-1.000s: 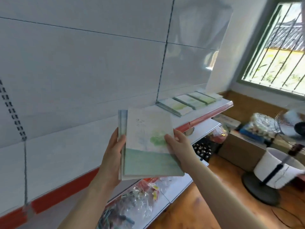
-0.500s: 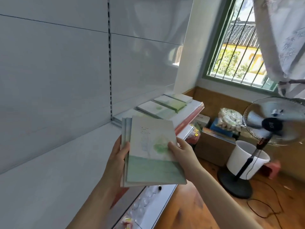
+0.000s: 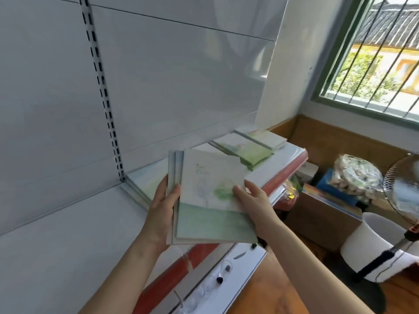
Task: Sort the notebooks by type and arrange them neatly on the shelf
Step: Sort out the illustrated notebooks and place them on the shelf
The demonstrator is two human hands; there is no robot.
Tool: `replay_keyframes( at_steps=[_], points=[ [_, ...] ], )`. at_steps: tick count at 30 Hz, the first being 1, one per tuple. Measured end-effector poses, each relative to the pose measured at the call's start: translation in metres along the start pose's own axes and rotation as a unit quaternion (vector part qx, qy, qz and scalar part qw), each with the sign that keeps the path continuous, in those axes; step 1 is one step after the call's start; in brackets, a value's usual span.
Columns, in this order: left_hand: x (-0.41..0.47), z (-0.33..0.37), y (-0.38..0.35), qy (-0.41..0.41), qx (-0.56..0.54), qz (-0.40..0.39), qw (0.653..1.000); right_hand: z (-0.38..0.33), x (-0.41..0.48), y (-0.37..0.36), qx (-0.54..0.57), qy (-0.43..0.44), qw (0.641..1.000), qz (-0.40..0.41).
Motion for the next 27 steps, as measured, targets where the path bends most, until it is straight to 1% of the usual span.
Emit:
replay_keyframes(
  at_steps=[4, 7, 12, 15, 17, 19, 23, 27],
  points=[
    [0.035, -0.005, -0.027, -0.021, 0.030, 0.056, 0.998, -0.009, 0.060, 0.027, -0.016, -0.014, 0.998, -0.057],
    [0.056, -0.003, -0.037, -0.035, 0.042, 0.093, 0.994, -0.014, 0.101, 0.032, -0.030, -0.024, 0.995, -0.090],
    [0.073, 0.006, -0.019, -0.054, 0.062, 0.169, 0.982, -0.008, 0.161, 0.016, -0.042, -0.031, 0.987, -0.154],
    [0.075, 0.013, 0.005, -0.074, 0.034, 0.198, 0.977, -0.010, 0.192, 0.010, -0.023, -0.054, 0.981, -0.186],
    [0.072, 0.019, 0.020, -0.086, 0.029, 0.218, 0.972, -0.015, 0.212, 0.011, 0.001, -0.052, 0.982, -0.181],
    [0.069, 0.023, 0.030, -0.099, 0.017, 0.238, 0.966, -0.019, 0.232, 0.015, -0.008, -0.034, 0.985, -0.168],
    [0.070, 0.030, 0.043, -0.116, 0.012, 0.248, 0.962, -0.020, 0.261, 0.024, -0.033, -0.020, 0.988, -0.149],
    [0.077, 0.032, 0.042, -0.123, 0.021, 0.254, 0.959, -0.013, 0.276, 0.025, -0.047, -0.028, 0.985, -0.163]
  ],
)
Point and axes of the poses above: each hand's wrist, its own x-axis towards the middle knuckle, its own y-axis out of the back of the hand, z = x × y, the point moved 8 cm from there along x, towards the middle knuckle, and after that the axes turned 7 degrees about -z, right-handed, at the moved point
